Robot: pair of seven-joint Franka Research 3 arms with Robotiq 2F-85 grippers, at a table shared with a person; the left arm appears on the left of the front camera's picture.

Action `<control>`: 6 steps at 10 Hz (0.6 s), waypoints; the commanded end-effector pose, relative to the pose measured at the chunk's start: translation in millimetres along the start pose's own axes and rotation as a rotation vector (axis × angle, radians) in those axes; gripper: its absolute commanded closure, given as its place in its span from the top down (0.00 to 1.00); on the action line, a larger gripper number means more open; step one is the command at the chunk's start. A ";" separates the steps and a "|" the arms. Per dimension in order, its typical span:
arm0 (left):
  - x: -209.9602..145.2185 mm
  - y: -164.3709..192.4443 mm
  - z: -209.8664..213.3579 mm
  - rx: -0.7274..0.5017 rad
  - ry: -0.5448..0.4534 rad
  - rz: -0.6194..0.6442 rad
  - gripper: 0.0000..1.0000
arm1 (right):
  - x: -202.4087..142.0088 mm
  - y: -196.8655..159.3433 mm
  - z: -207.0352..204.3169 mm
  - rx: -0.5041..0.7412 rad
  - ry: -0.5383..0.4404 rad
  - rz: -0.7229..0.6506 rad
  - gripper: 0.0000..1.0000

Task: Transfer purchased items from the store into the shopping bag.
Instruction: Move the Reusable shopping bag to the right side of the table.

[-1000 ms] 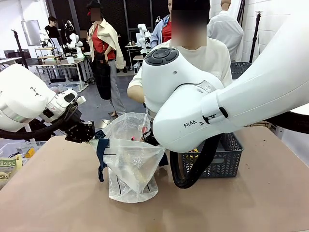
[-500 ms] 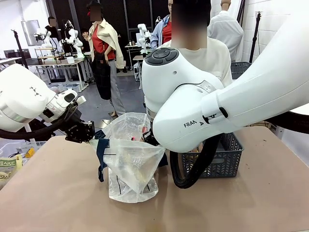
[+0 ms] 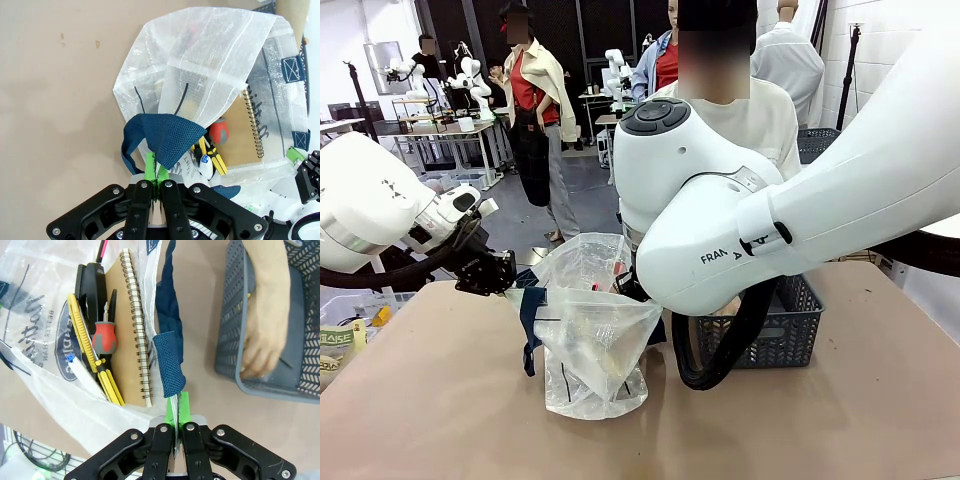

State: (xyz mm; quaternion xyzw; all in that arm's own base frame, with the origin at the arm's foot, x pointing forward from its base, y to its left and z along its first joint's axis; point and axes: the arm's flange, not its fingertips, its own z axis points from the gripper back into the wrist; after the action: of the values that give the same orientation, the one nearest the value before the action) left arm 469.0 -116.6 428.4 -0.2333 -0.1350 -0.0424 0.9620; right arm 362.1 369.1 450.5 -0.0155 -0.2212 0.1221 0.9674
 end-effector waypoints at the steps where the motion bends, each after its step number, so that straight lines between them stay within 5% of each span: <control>1: 0.6 2.6 3.5 0.006 -0.004 0.006 0.00 | 0.3 -1.4 0.6 -0.003 0.001 -0.003 0.00; 6: 0.6 2.6 3.5 0.006 -0.004 0.006 0.00 | 0.3 -1.4 0.6 -0.003 0.001 -0.003 0.00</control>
State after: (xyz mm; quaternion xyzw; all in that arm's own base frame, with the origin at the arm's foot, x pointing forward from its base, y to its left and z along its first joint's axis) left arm 469.0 -116.6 428.4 -0.2333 -0.1350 -0.0424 0.9620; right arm 362.1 369.1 450.5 -0.0155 -0.2212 0.1221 0.9674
